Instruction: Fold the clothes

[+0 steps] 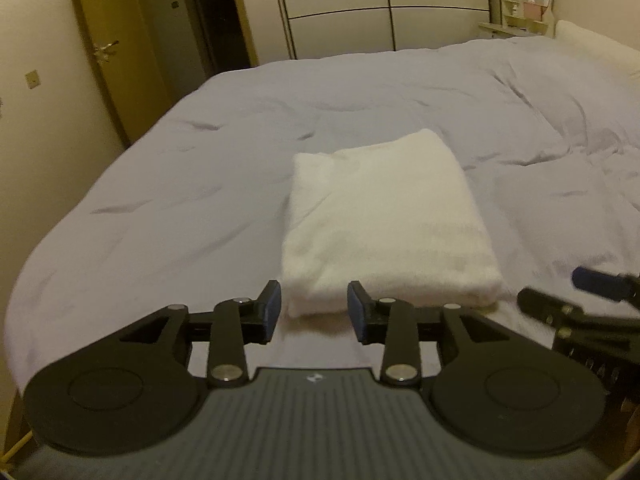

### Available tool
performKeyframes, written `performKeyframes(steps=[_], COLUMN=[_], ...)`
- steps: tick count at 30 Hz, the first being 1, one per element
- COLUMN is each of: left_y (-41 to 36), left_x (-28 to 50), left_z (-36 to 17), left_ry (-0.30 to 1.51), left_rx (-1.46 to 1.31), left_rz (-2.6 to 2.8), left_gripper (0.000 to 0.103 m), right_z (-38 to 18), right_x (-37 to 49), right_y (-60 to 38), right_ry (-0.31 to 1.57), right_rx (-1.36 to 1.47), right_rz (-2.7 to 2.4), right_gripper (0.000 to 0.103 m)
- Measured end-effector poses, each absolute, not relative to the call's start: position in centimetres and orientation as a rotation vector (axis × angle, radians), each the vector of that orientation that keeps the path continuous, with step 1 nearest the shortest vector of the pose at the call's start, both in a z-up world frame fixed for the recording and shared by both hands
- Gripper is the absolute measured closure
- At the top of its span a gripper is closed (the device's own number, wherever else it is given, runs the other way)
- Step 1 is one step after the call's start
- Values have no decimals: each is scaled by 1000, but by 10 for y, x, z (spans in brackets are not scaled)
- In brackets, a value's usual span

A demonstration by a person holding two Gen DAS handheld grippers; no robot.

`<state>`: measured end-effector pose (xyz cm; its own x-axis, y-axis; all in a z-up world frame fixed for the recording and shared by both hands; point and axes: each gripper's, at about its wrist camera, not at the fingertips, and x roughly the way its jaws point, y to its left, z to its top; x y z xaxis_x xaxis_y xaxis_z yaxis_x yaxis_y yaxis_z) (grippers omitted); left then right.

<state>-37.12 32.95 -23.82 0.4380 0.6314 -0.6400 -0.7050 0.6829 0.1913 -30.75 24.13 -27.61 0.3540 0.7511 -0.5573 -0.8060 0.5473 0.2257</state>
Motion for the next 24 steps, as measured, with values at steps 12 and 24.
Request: performKeyframes(steps=[12,24], left_y=[349,553], left_x=[-406,-405], left_z=[-232,-307], left_ry=[702,547], left_rx=[-261,-876], left_rz=[762,450], left_gripper=[50,32], right_z=[-271,-321], right_x=[-304,-206], right_y=[224,260], right_ry=[704,1041], right_rx=[0,519], right_rz=[1025,1094], right_gripper=[15,14])
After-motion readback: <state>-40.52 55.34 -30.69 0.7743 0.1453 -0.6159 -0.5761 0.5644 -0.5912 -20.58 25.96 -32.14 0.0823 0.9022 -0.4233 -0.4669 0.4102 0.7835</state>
